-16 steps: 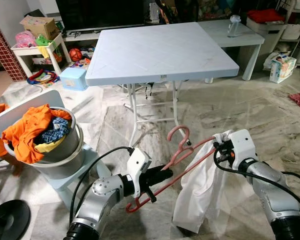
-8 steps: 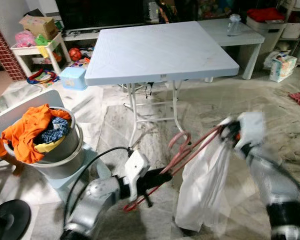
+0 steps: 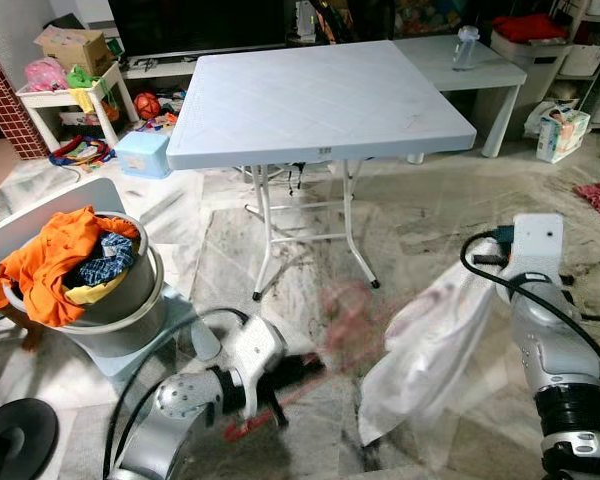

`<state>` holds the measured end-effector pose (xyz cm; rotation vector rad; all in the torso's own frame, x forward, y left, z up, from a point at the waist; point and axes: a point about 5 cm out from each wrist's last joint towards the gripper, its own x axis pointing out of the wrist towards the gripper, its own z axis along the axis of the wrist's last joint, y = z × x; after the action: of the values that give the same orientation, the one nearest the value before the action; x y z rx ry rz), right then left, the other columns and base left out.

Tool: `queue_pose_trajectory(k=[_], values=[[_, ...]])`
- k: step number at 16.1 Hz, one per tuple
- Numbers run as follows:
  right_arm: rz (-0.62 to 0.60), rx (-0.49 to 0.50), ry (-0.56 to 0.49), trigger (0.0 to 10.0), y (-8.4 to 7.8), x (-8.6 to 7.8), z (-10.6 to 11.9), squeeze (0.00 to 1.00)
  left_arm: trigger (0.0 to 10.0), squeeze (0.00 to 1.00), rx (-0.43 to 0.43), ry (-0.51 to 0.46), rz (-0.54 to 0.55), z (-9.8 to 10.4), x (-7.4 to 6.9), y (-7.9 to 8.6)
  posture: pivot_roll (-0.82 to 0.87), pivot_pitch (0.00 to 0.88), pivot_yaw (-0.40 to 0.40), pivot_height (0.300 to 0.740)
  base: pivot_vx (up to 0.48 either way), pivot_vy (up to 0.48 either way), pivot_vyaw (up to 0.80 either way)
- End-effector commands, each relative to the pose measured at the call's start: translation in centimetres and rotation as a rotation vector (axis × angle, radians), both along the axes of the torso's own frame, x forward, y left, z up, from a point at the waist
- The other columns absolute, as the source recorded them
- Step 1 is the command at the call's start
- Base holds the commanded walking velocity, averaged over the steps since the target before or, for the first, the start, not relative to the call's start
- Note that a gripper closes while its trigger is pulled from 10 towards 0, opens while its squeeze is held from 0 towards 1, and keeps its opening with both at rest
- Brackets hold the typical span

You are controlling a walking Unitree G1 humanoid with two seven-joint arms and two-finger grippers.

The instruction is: Hang hanger

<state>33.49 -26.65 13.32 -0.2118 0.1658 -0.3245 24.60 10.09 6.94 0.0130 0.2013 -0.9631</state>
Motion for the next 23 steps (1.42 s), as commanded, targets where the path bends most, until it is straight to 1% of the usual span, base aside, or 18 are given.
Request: queue_pose_trajectory(k=[1,2,3,4,5,6,7,8,9,10,12,14,15,16,17,18,23], values=[[-0.132,-0.028,-0.012,0.0,-2.4,-0.8,0.2,0.00,0.0,0.00,-0.017,-0.098,0.203,1.3,0.6,1.6,0.01,0.024,-0.005,0.740,0.000,0.000,0.00],[-0.147,-0.029,-0.010,0.0,-2.7,-1.0,0.1,0.00,0.0,0.00,-0.018,-0.110,0.240,1.3,0.7,1.8,0.01,0.024,-0.005,0.740,0.000,0.000,0.00],[-0.159,-0.003,-0.013,0.0,-2.7,-1.3,-0.4,0.00,0.0,0.00,-0.018,-0.132,0.301,1.5,0.5,2.0,0.01,0.026,-0.009,0.740,0.000,0.000,0.00],[-0.127,0.066,-0.022,0.0,-1.8,-1.3,-1.0,0.00,0.0,0.00,-0.022,-0.145,0.409,1.5,0.5,2.2,0.01,0.027,-0.006,0.740,0.000,0.000,0.00],[-0.053,0.120,-0.056,0.0,-0.4,-1.1,-1.0,0.00,4.5,0.00,-0.012,-0.136,0.516,1.4,0.9,2.6,0.02,0.027,-0.005,0.740,0.000,0.000,0.00],[0.027,0.183,-0.106,0.0,1.0,-1.0,-0.6,0.00,10.0,0.00,-0.003,-0.114,0.568,1.2,1.2,2.6,0.02,0.026,-0.006,0.740,0.000,0.000,0.00],[0.091,0.199,-0.144,0.0,1.8,-1.0,-0.1,0.00,10.0,0.00,0.006,-0.129,0.602,1.3,1.5,2.6,0.02,0.020,-0.005,0.740,0.000,0.000,0.00],[0.193,0.247,-0.204,0.0,3.0,-0.9,0.8,0.00,10.0,0.00,-0.019,-0.128,0.626,1.9,2.1,2.3,0.03,0.020,-0.003,0.740,0.000,0.000,0.00],[0.253,0.250,-0.241,0.0,3.6,-0.9,1.7,0.00,10.0,0.00,-0.039,-0.138,0.645,2.4,2.5,2.3,0.03,0.017,-0.003,0.740,0.000,0.000,0.00],[0.313,0.245,-0.299,0.0,4.3,-0.9,3.1,0.00,10.0,0.00,-0.047,-0.174,0.686,3.2,2.8,2.5,0.02,0.016,0.002,0.740,0.000,0.000,0.00],[0.374,0.251,-0.385,0.0,4.8,-1.1,5.3,0.00,10.0,0.00,-0.034,-0.230,0.758,4.6,3.0,2.8,0.03,0.015,0.008,0.740,0.000,0.000,0.00],[0.396,0.237,-0.428,0.0,5.0,-1.5,6.5,0.00,10.0,0.00,-0.033,-0.277,0.793,5.8,3.1,3.0,0.04,0.005,0.018,0.740,0.000,0.000,0.00],[0.402,0.243,-0.432,0.0,5.3,-1.5,6.6,0.00,10.0,0.00,-0.017,-0.311,0.798,6.0,3.3,3.2,0.04,0.002,0.023,0.740,0.000,0.000,0.00],[0.404,0.245,-0.430,0.0,5.5,-1.4,6.5,0.00,10.0,0.00,-0.017,-0.308,0.802,6.0,3.4,3.2,0.04,0.001,0.023,0.740,0.000,0.000,0.00],[0.413,0.246,-0.422,0.0,5.9,-1.3,6.4,0.00,10.0,0.00,-0.030,-0.284,0.805,5.9,3.6,3.1,0.04,0.000,0.023,0.740,0.000,0.000,0.00],[0.429,0.247,-0.420,0.0,6.3,-1.2,6.3,0.00,10.0,0.00,-0.040,-0.292,0.800,6.1,3.8,3.0,0.04,0.000,0.023,0.740,0.244,0.000,0.00],[0.458,0.248,-0.418,0.0,7.0,-0.8,6.6,0.00,10.0,0.00,-0.058,-0.308,0.824,6.8,3.9,3.1,0.04,0.000,0.017,0.740,0.406,0.000,0.00]])
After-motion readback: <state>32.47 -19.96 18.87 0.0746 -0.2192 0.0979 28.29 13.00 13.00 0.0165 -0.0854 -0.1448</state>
